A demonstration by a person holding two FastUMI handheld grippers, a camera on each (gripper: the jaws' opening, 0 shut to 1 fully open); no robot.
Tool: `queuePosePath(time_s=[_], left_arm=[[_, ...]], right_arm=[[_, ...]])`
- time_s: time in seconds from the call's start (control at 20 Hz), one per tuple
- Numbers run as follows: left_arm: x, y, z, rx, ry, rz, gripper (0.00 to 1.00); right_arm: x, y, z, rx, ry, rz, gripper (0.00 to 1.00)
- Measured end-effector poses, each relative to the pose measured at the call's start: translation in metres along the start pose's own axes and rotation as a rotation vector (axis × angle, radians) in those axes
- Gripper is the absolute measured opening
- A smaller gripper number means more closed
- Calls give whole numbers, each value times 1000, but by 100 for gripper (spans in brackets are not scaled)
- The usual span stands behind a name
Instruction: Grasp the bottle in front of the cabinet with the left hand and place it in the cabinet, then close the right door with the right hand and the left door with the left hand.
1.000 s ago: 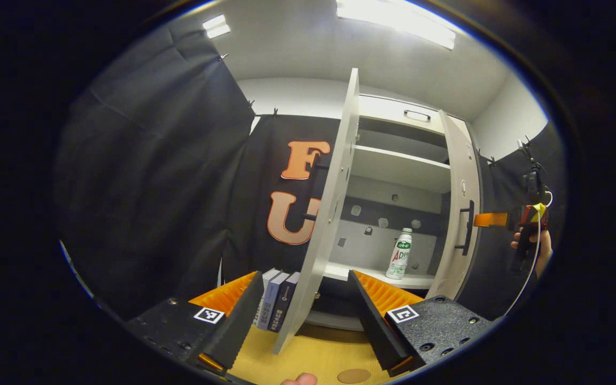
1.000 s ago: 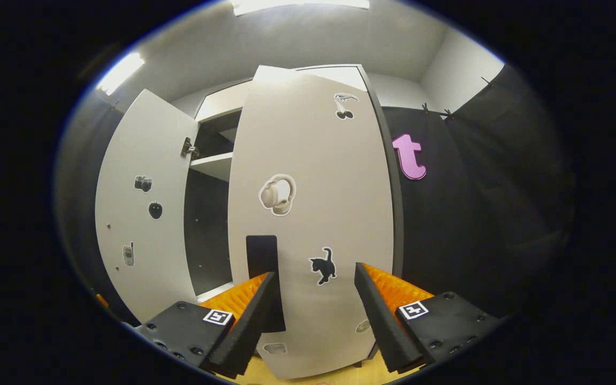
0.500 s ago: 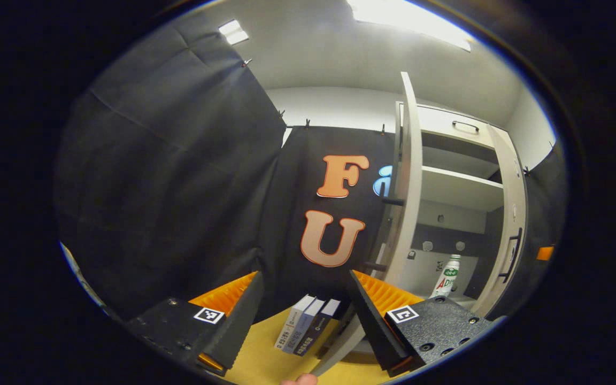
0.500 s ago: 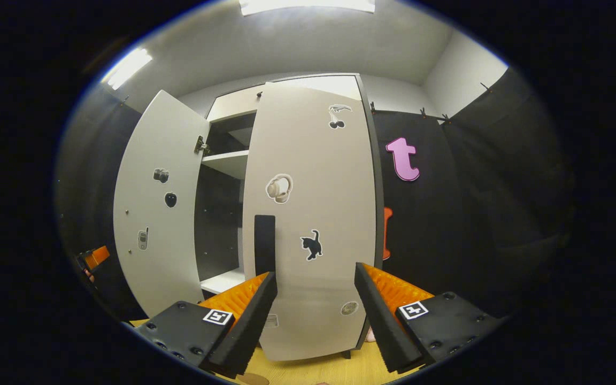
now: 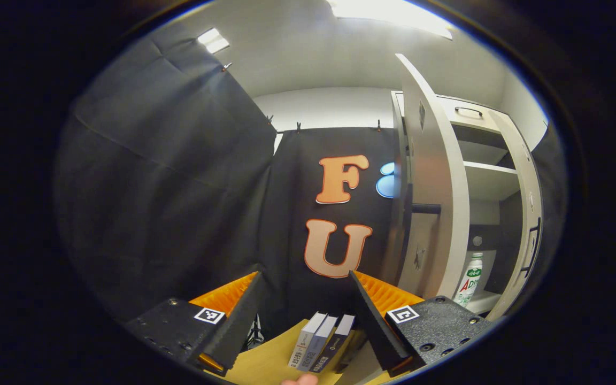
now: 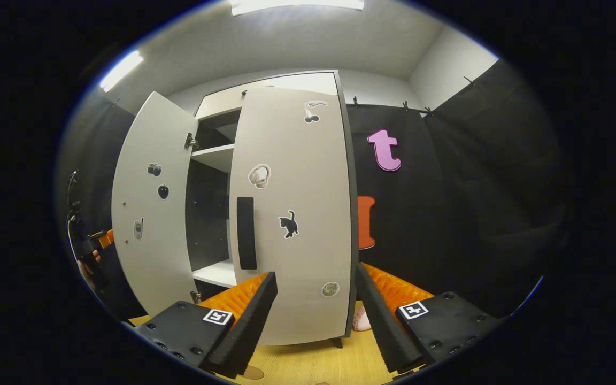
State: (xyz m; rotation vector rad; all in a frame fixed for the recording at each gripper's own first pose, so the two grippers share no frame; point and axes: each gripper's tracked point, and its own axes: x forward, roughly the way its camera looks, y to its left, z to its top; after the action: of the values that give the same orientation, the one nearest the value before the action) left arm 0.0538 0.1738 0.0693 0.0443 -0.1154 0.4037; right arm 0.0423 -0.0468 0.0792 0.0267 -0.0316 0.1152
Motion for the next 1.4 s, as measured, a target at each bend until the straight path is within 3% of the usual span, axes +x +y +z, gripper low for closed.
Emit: queuePosePath(time_s=[0.15, 0.4, 0.45, 0.5, 0.6, 0.65, 0.7, 0.75, 0.8, 0.85, 0.95, 1.0, 1.15, 1.2, 1.25, 1.4], left_arm=[[-4, -3, 3, 22, -14, 14, 92], [-8, -24, 3, 17, -1, -55, 93], [-11, -27, 2, 3, 6, -66, 88], [-13, -34, 1, -11, 12, -83, 93], [-18, -48, -2, -27, 25, -123, 93], [-21, -58, -1, -29, 30, -144, 88], [-22, -66, -2, -29, 33, -163, 93], [-25, -74, -2, -32, 35, -180, 88], [-26, -82, -2, -39, 39, -197, 93], [-28, -91, -5, -54, 44, -216, 88], [-30, -111, -9, -78, 61, -261, 88], [-31, -120, -10, -85, 69, -280, 93], [-31, -144, -10, -84, 71, -324, 93], [-31, -152, -9, -80, 67, -338, 88], [-32, -158, -8, -77, 63, -354, 93], [-30, -186, -7, -99, 71, -409, 89]], right_arm=[[-1, -4, -4, 6, 9, -5, 97], [-5, -3, -4, 20, 4, 1, 97], [-6, -3, -4, 23, 3, 1, 97], [-8, -4, -4, 27, 1, 1, 97], [-11, -8, -1, 30, -3, -7, 97], [-13, -11, 0, 27, -5, -15, 97], [-15, -14, 1, 24, -7, -23, 97], [-18, -16, 2, 22, -9, -30, 97], [-20, -19, 3, 21, -11, -36, 97], [-21, -21, 3, 20, -11, -42, 97], [-26, -26, 2, 17, -5, -57, 97], [-27, -29, 0, 16, -3, -64, 97], [-33, -37, -1, 13, -5, -88, 97], [-33, -40, -1, 15, -5, -95, 97], [-35, -41, -2, 18, -6, -100, 97], [-44, -45, -1, 28, -8, -111, 97]])
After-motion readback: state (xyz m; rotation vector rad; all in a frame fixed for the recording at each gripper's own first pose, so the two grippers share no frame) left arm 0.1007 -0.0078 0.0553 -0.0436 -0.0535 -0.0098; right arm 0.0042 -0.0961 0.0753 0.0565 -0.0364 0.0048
